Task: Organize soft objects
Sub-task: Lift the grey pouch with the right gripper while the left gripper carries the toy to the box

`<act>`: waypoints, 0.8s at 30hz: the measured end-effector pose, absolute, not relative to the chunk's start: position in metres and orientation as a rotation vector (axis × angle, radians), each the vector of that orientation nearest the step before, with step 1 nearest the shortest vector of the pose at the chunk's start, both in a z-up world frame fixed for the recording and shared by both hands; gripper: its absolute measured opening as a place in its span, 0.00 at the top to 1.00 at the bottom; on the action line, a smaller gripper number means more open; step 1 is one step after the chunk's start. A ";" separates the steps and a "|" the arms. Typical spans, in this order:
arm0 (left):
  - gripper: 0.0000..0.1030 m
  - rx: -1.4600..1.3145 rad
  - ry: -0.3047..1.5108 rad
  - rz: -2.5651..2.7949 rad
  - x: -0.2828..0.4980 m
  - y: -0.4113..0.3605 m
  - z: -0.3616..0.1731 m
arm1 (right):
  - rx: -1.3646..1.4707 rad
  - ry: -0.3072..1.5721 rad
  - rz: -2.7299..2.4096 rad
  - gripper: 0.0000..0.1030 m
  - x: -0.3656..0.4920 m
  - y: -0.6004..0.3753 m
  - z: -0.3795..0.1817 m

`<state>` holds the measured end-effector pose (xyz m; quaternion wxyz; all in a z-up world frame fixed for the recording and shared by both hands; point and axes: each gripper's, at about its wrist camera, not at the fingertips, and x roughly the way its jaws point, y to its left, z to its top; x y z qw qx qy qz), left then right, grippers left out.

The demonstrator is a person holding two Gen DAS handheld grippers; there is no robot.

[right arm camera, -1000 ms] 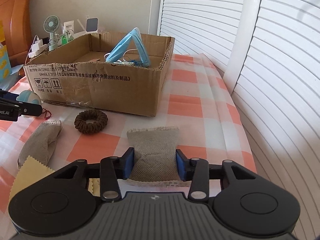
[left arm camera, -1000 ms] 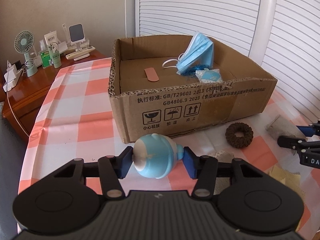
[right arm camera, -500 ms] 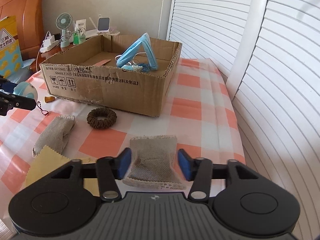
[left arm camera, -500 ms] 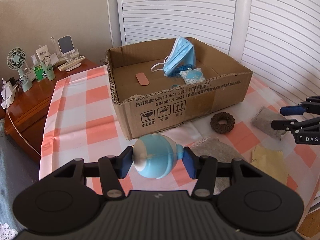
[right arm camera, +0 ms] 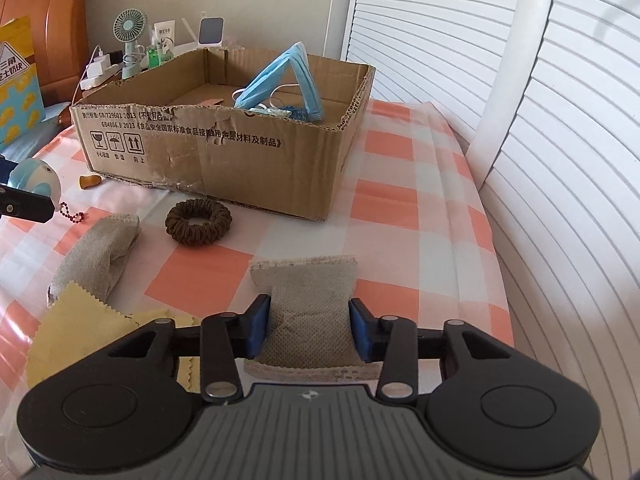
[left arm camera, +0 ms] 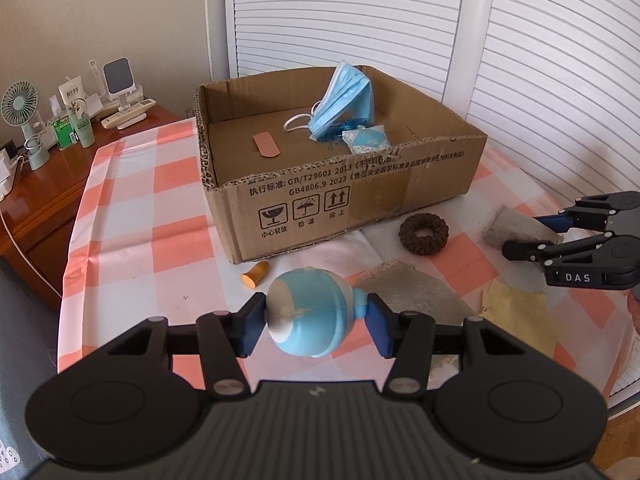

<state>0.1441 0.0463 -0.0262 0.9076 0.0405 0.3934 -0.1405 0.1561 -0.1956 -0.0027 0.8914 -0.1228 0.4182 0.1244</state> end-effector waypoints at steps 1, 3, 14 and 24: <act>0.49 0.084 0.814 -0.293 0.144 0.046 -0.025 | -0.258 0.866 0.256 0.59 0.156 -0.196 -0.002; 0.49 0.086 0.817 -0.299 0.144 0.047 -0.024 | -0.254 0.862 0.256 0.62 0.154 -0.197 0.002; 0.49 0.104 0.819 -0.347 0.137 0.047 -0.006 | -0.211 0.819 0.347 0.65 0.142 -0.198 0.039; 0.49 0.129 0.723 -0.340 0.170 0.043 0.036 | -0.242 0.722 0.441 0.65 0.147 -0.177 0.086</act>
